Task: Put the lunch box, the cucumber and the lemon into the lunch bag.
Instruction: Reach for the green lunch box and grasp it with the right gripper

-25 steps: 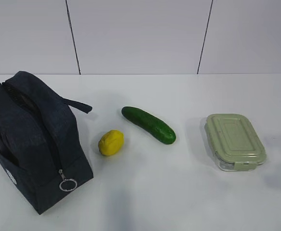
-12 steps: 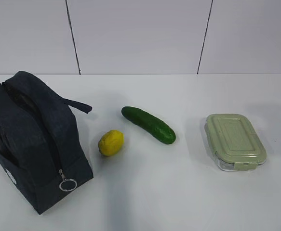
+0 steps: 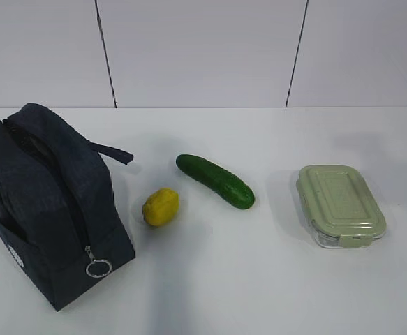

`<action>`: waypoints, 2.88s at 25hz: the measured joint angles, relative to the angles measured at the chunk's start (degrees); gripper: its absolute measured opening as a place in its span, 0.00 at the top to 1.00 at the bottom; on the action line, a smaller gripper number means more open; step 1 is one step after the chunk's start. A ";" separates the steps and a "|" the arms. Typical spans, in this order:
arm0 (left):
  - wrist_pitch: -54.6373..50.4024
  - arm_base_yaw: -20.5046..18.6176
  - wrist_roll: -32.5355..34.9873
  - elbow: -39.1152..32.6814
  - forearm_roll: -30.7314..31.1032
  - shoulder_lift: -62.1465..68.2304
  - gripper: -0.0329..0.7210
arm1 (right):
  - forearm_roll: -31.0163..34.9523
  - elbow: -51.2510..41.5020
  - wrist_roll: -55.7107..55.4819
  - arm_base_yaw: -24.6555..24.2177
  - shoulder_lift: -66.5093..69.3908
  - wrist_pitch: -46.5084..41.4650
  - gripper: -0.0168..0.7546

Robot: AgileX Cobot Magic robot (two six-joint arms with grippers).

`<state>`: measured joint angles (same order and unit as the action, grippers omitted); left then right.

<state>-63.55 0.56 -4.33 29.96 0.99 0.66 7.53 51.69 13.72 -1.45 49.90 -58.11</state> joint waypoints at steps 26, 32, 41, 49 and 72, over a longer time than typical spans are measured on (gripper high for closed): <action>0.00 0.00 0.00 0.00 0.00 0.00 0.64 | 44.88 3.67 41.05 -27.50 32.50 -10.37 0.46; 0.00 0.00 0.00 0.00 0.00 0.00 0.64 | 42.90 8.74 41.40 -28.13 42.63 -10.37 0.31; 0.00 0.00 0.00 0.00 0.00 0.00 0.64 | 43.26 10.48 42.62 -28.13 50.28 -10.37 0.22; 0.00 0.00 0.00 0.00 0.00 0.00 0.64 | 46.15 14.97 43.47 -28.13 58.62 -10.15 0.22; 0.00 0.00 0.00 0.00 0.00 0.00 0.64 | 47.41 19.68 43.60 -23.84 65.92 -9.83 0.22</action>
<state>-63.55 0.56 -4.33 29.96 0.99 0.66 54.95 71.37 57.31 -25.29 115.82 -67.94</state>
